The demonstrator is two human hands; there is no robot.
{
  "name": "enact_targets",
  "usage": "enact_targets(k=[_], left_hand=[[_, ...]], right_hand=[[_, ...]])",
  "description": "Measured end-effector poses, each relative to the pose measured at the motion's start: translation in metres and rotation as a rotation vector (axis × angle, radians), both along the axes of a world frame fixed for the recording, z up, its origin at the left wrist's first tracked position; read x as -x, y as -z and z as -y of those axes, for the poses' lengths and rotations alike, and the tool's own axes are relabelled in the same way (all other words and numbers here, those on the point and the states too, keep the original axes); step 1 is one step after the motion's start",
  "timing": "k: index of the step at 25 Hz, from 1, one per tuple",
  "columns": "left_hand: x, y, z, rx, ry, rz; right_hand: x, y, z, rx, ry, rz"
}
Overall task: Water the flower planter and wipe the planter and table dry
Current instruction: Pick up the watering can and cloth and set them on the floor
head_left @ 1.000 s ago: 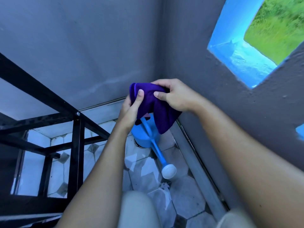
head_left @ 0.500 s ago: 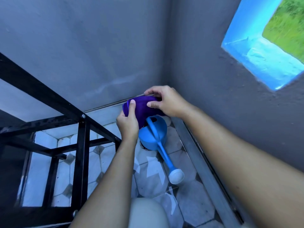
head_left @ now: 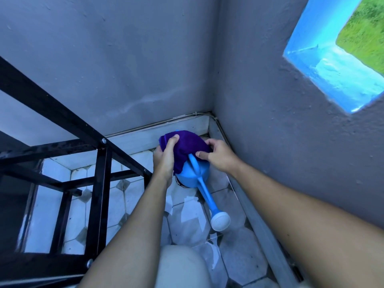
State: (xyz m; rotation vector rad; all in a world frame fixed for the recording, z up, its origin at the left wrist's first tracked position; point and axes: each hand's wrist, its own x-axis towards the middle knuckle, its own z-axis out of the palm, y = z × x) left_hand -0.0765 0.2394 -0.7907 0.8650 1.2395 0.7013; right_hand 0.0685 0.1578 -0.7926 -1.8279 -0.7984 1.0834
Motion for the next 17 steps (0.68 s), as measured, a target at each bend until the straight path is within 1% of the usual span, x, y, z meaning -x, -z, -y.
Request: enact_targets(k=[2,3,4,8,12,14,15,17], left_hand=[[-0.001,-0.001,-0.003,-0.043,-0.056,0.04],[-0.001,0.0,-0.004,-0.056,-0.079,0.026],[-0.001,0.003,-0.005,-0.066,-0.091,-0.01],[0.0,0.011,-0.005,-0.08,-0.112,-0.146],[-0.004,0.002,-0.013,-0.252,-0.198,-0.237],[-0.003,0.007,-0.016,-0.262,-0.182,-0.297],[-0.002,0.009,-0.014,-0.248,-0.128,-0.331],[-0.002,0.018,-0.01,-0.247,0.021,-0.441]], right_hand=[[-0.002,-0.006,-0.004,-0.122,0.112,-0.046],[-0.003,-0.011,-0.005,-0.167,0.151,-0.042],[-0.005,-0.011,-0.006,-0.191,0.184,-0.017],[-0.009,-0.011,-0.001,-0.143,0.284,0.192],[-0.011,-0.022,-0.014,-0.311,0.397,0.237],[-0.007,-0.019,-0.019,-0.333,0.375,0.246],[-0.005,-0.015,-0.018,-0.302,0.333,0.257],[-0.003,-0.002,-0.011,-0.168,0.206,0.326]])
